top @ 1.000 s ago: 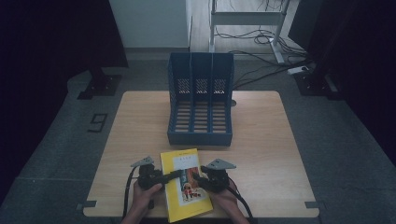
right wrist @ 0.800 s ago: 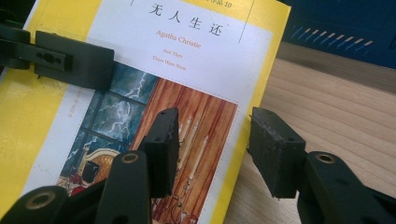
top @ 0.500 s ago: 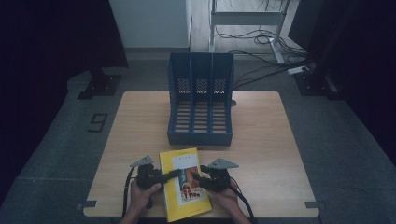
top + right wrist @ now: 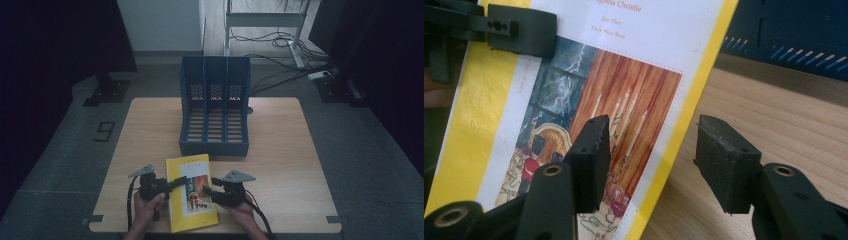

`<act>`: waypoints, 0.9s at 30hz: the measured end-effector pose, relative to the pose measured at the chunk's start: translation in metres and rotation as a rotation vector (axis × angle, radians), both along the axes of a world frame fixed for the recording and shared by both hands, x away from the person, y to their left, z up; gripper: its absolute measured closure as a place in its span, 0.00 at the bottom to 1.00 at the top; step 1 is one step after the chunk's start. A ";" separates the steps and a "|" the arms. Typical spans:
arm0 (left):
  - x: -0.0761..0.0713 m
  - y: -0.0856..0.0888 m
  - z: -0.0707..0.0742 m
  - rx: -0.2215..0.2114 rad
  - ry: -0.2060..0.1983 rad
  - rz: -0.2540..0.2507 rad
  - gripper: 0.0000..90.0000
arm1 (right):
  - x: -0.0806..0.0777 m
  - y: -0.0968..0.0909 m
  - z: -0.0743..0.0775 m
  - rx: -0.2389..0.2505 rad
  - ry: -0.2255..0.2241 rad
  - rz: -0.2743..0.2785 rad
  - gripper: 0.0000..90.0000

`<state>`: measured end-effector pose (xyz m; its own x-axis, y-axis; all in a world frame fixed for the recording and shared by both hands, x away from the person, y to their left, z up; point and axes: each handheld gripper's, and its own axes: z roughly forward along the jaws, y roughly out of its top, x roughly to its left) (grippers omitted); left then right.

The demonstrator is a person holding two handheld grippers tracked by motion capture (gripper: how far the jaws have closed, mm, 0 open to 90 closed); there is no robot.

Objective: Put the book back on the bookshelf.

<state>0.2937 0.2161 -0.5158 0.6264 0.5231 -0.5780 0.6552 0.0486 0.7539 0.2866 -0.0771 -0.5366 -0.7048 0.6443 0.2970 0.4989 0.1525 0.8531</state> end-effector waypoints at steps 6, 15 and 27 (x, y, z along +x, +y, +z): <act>-0.004 0.003 0.009 -0.003 -0.054 0.012 0.83 | 0.000 -0.001 0.001 0.011 -0.008 0.002 0.51; -0.011 0.018 0.031 -0.026 -0.124 0.050 0.84 | 0.002 -0.006 0.002 0.036 -0.002 -0.009 0.51; -0.014 0.027 0.040 -0.051 -0.153 0.072 0.84 | 0.008 -0.008 -0.006 -0.091 0.006 -0.101 0.50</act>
<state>0.2793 0.2428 -0.4758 0.6711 0.5422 -0.5056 0.5266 0.1314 0.8399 0.2950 -0.0850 -0.5425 -0.6332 0.7365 0.2379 0.5204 0.1775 0.8353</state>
